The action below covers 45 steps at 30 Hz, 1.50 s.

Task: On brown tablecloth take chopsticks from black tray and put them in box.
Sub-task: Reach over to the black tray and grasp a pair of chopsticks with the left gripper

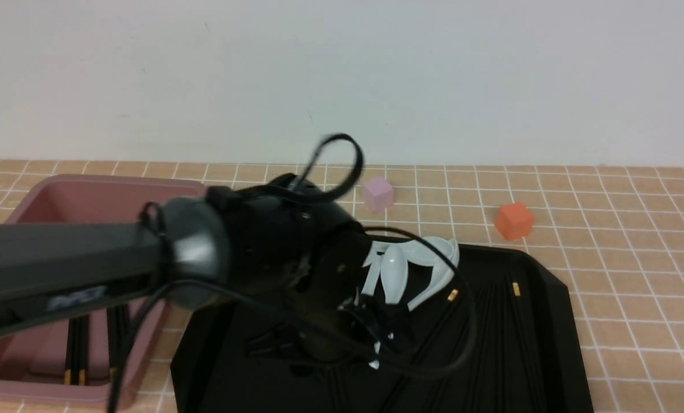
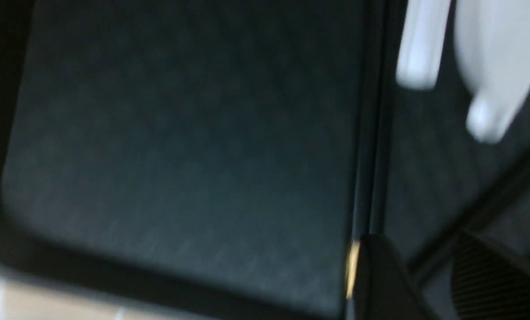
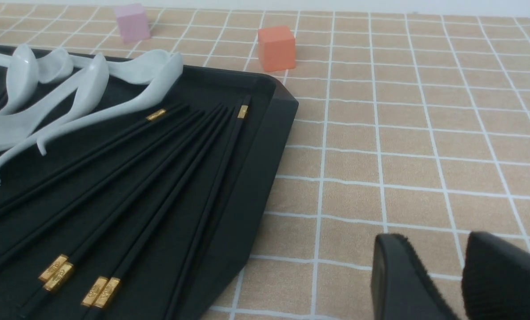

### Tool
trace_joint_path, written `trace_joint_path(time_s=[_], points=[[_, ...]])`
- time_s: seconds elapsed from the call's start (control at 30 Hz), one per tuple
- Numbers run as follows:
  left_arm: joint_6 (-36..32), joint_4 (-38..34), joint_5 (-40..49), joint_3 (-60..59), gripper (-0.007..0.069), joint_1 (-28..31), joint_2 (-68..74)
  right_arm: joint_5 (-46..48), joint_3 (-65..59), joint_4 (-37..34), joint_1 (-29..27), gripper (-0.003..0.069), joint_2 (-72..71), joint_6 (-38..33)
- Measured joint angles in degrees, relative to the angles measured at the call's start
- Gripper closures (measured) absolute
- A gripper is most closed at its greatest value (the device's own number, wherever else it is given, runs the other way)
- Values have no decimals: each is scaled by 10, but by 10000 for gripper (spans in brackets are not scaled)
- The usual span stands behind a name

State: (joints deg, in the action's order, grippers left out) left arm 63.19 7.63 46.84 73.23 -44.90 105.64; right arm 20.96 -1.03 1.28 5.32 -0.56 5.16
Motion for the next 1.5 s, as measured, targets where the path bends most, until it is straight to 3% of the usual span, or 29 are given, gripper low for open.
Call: trace_joint_path(time_s=[0.17, 1.23, 1.37, 1.5], points=[[24, 16, -4, 4, 325, 0, 32, 0, 0, 0, 0, 419, 0, 0], [38, 31, -12, 15, 323, 0, 93, 0, 0, 0, 0, 419, 0, 0], [38, 32, -5, 18, 366, 0, 95, 0, 0, -1, 0, 419, 0, 0], [38, 38, 12, 20, 480, -1, 96, 0, 0, 0, 0, 419, 0, 0]])
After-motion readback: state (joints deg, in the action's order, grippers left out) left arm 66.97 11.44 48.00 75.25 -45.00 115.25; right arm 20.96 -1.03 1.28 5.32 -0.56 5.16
